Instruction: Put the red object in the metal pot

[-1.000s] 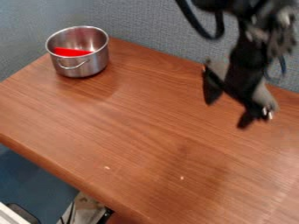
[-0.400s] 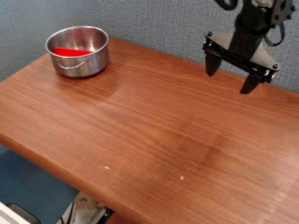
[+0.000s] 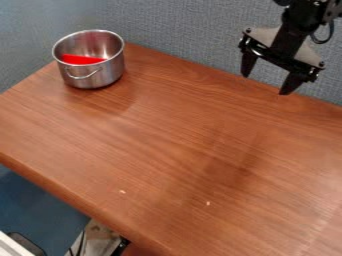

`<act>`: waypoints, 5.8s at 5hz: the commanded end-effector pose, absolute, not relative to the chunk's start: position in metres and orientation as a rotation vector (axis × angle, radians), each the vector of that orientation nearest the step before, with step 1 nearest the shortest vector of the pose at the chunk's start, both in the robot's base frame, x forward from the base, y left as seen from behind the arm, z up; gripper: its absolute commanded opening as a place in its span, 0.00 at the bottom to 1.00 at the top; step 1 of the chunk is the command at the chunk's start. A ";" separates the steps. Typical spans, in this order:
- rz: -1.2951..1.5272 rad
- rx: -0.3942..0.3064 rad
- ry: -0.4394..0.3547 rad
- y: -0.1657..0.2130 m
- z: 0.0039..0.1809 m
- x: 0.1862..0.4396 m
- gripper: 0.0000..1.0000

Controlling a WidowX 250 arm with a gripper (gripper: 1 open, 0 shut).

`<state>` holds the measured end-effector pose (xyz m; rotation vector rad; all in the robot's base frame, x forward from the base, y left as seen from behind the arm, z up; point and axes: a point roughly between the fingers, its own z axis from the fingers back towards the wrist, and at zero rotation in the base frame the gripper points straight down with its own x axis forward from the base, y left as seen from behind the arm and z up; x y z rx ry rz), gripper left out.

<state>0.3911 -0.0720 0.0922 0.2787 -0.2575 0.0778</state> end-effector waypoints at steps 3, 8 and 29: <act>0.161 0.292 -0.294 -0.091 0.076 0.455 1.00; 0.378 0.272 -0.232 -0.043 0.093 0.449 0.00; 0.814 0.280 -0.172 0.045 0.176 0.341 0.00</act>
